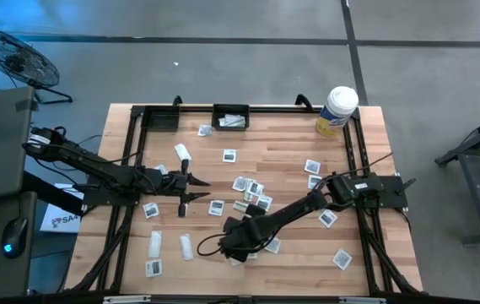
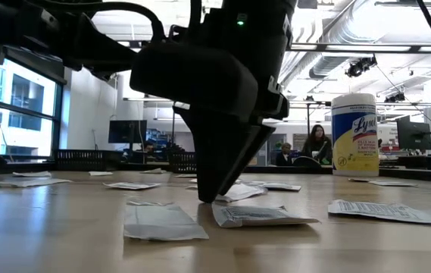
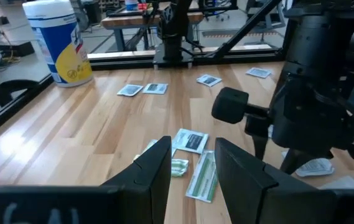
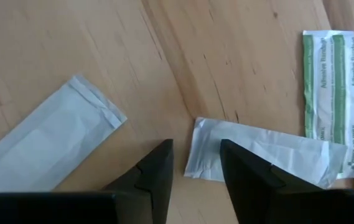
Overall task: Pick & Place First Aid Supplies
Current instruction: Put the green bandage pack into the right black bin
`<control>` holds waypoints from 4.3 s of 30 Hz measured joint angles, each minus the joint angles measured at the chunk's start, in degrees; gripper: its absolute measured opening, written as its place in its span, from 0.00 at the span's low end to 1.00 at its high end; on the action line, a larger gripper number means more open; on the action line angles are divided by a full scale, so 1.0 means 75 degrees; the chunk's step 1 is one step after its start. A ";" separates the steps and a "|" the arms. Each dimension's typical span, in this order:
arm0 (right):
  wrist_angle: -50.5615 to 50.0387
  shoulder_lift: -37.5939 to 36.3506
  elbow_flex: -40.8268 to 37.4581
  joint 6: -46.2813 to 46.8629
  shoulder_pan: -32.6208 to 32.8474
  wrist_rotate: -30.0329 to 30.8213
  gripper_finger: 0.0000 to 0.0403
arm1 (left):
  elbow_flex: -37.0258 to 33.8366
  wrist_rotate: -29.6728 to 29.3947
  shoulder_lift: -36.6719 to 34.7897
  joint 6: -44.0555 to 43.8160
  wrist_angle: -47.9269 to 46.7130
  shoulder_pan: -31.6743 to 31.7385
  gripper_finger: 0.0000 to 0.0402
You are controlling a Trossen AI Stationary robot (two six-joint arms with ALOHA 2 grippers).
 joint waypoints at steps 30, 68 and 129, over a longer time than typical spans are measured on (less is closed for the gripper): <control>0.0005 -0.1058 -0.0041 0.0244 -0.0303 -0.0337 0.00 | 0.0000 -0.0029 -0.0026 0.0015 -0.0074 0.0003 0.30; 0.2587 -0.1070 -0.0038 -0.1130 -0.6260 -0.0193 0.00 | -0.0003 0.1133 -0.2316 -0.0223 -0.3667 0.0006 0.30; 0.3074 -0.0504 0.0000 0.0266 -0.7032 -0.3277 0.23 | -0.0003 -0.1081 -0.2316 -0.0195 -0.3369 0.0006 0.30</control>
